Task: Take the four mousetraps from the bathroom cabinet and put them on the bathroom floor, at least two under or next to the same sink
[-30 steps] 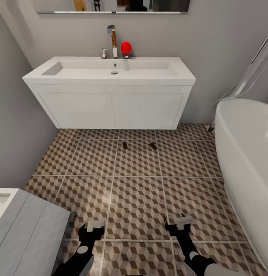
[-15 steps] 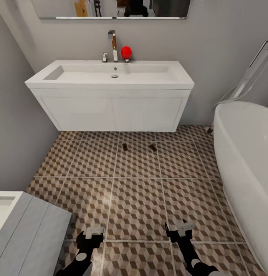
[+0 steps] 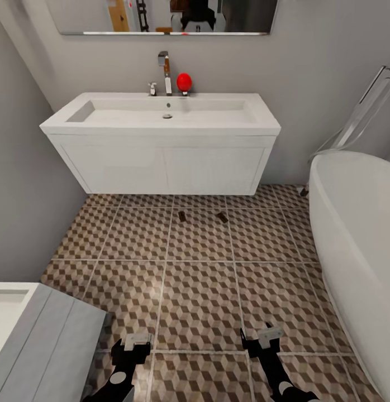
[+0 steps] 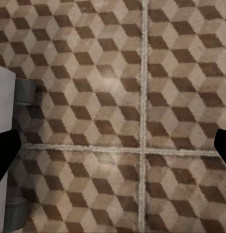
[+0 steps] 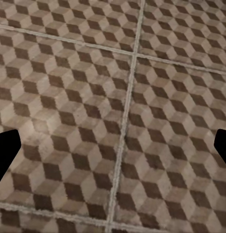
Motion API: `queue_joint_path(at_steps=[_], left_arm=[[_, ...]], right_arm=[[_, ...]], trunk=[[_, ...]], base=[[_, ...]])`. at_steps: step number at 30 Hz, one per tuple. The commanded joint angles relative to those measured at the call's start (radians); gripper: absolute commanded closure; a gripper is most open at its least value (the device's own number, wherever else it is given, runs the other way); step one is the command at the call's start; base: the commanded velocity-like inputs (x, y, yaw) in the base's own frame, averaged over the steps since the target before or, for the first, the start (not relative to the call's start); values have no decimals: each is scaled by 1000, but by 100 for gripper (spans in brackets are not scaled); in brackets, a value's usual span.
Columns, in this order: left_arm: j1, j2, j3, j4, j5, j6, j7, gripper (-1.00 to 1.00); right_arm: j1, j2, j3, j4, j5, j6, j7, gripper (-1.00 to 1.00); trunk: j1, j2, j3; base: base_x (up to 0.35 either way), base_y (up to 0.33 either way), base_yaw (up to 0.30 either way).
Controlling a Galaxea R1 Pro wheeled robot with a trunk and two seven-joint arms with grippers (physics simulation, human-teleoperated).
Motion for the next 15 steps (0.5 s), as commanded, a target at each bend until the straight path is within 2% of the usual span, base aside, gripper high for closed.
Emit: queue_joint_path(at_steps=[1, 15], left_arm=[[-1, 1, -8, 1, 8, -4, 7, -100], [-1, 0, -8, 5, 8, -4, 7, -100]], right_arm=[[0, 0, 3, 1, 10, -1, -10, -100], [1, 0, 3, 1, 10, -1, -10, -100]], trunk=[[-4, 7, 3], [-58, 105, 47]], base=[[0, 0, 0], [0, 0, 0]])
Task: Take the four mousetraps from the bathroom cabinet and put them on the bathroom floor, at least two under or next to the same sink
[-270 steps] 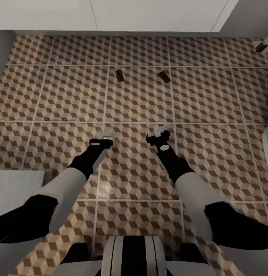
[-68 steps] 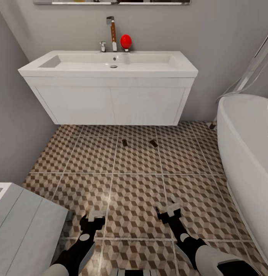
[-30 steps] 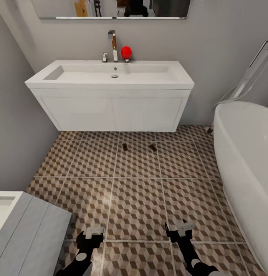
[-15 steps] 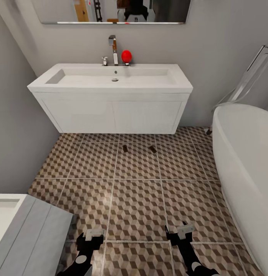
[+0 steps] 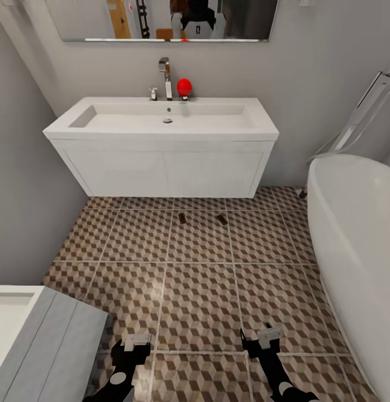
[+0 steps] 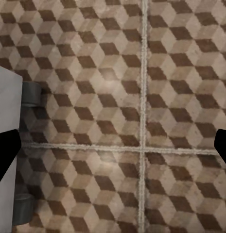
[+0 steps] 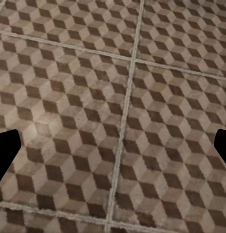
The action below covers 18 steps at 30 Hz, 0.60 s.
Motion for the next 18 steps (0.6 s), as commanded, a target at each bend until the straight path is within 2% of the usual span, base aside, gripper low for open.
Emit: queue_joint_path(at_steps=[1, 18], left_arm=[[-1, 1, -9, 1, 8, -4, 7, -100], [-1, 0, -9, 11, 8, -4, 7, -100]], right_arm=[[-1, 0, 3, 1, 10, -1, -10, -100], [-1, 0, 3, 1, 10, -1, -10, -100]], trunk=[[-4, 7, 3], [-69, 126, 56]], base=[[0, 0, 0], [0, 0, 0]])
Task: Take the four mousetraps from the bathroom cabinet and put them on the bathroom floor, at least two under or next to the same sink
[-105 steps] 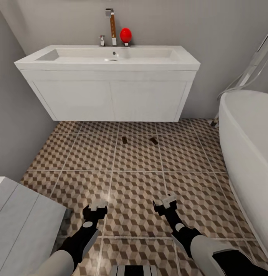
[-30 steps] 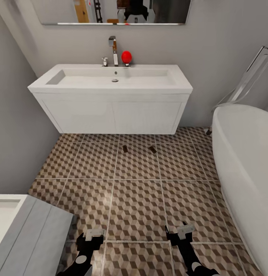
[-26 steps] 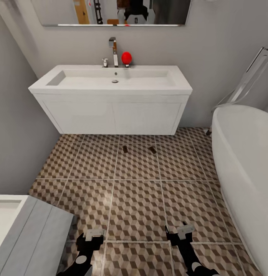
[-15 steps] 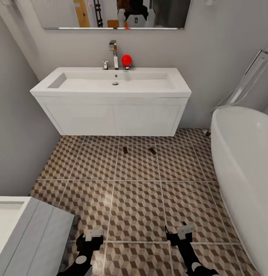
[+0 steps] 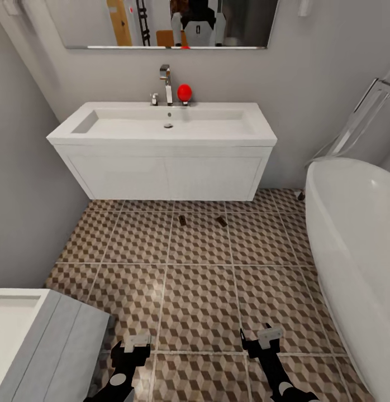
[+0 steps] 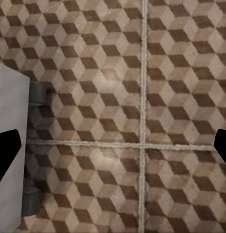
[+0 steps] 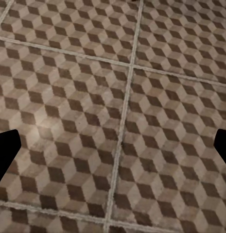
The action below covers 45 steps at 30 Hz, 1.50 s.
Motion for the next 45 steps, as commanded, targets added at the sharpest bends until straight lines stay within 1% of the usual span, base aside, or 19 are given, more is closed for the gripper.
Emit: queue_joint_path(at_steps=[1, 34, 45], left_arm=[[-1, 1, -8, 1, 8, -4, 7, -100], [-1, -5, -8, 23, 8, -3, 7, -100], [-1, -6, -8, 25, 8, -3, 7, -100]], right_arm=[[-1, 0, 3, 1, 10, -1, -10, -100], [-1, 3, 3, 1, 10, 0, -10, -100], [-1, 5, 3, 1, 10, 0, -10, -100]], trunk=[[-4, 7, 3], [-130, 238, 106], [-173, 315, 153]], base=[[0, 0, 0], [0, 0, 0], [0, 0, 0]])
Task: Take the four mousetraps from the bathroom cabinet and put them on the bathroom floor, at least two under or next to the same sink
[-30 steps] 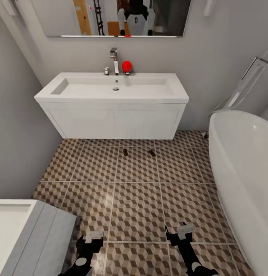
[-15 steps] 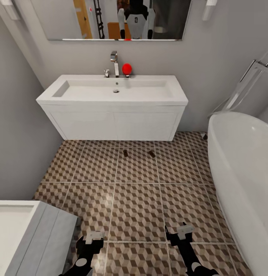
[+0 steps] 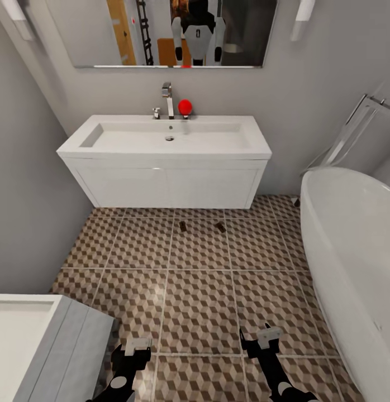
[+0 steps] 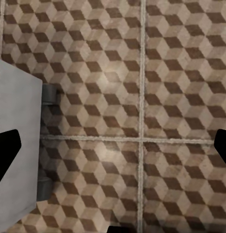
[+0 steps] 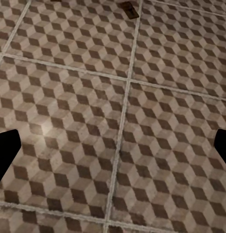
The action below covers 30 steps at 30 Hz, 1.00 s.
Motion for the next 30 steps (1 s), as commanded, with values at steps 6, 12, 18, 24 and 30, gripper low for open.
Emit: queue_joint_path(at_steps=[6, 12, 18, 24, 30], left_arm=[[-1, 0, -8, 5, 8, -4, 6, -100], [-1, -1, -8, 7, 8, -4, 6, -100], [-1, -1, -8, 8, 8, -4, 6, -100], [-1, -1, -8, 10, 8, -4, 6, -100], [-1, -1, -8, 10, 8, -4, 6, -100]], right_arm=[[-1, 0, 3, 1, 10, -1, -10, -100], [-1, 0, 3, 1, 10, -1, -10, -100], [-1, 0, 3, 1, 10, -1, -10, -100], [-1, 0, 3, 1, 10, -1, -11, -100], [-1, 0, 3, 1, 10, -1, -11, -100]], trunk=[[-23, 42, 28], [-46, 84, 56], [-69, 126, 85], [-92, 168, 113], [-115, 210, 141]], base=[[0, 0, 0], [0, 0, 0], [0, 0, 0], [0, 0, 0], [0, 0, 0]])
